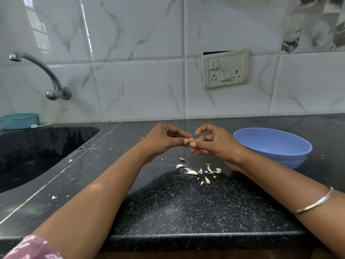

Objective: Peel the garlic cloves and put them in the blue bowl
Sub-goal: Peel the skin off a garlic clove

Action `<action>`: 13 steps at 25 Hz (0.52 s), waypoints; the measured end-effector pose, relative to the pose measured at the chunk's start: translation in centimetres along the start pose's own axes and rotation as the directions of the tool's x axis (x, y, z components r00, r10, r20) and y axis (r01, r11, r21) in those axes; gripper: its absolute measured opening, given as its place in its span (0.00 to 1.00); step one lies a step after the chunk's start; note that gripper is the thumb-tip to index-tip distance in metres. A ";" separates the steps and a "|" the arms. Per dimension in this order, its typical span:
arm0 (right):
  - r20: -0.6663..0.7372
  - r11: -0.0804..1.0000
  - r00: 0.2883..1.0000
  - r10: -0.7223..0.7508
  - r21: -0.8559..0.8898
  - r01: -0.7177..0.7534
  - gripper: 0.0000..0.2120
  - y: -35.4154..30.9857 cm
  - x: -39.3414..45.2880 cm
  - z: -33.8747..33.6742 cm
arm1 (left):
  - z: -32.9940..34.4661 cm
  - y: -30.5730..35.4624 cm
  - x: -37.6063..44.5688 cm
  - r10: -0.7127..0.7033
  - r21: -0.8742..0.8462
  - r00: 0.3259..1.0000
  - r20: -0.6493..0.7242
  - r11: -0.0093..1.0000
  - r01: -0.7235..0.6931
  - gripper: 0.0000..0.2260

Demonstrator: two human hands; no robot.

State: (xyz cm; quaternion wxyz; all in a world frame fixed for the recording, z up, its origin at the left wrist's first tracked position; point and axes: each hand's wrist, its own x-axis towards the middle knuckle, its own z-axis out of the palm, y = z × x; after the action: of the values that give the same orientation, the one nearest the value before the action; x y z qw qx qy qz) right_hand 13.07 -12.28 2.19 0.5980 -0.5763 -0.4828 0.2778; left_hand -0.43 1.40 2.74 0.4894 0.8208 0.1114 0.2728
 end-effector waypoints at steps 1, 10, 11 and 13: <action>-0.011 1.000 1.000 -0.001 0.009 0.001 0.12 -0.1 -0.1 0.0 | 0.0 0.0 0.0 0.004 -0.021 1.000 0.003 1.000 -0.004 0.07; -0.066 0.988 0.998 0.016 -0.154 -0.026 0.08 -0.2 -0.1 -0.2 | 1.0 0.1 -0.3 0.020 -0.070 1.000 -0.021 0.997 -0.022 0.07; -0.066 0.989 0.998 0.013 -0.146 -0.022 0.07 -0.2 -0.1 -0.2 | 1.0 0.1 -0.3 0.020 -0.075 0.999 -0.027 0.997 -0.022 0.07; -0.066 0.991 0.998 0.004 -0.136 -0.013 0.06 -0.1 0.0 -0.2 | 1.1 0.0 -0.3 0.019 -0.082 0.999 -0.042 0.996 -0.022 0.07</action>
State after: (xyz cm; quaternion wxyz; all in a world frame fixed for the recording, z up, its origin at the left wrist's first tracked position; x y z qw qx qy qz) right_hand 13.23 -12.42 2.34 0.5714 -0.6268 -0.4783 0.2278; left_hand -0.10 0.45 2.19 0.5175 0.7953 0.1017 0.2990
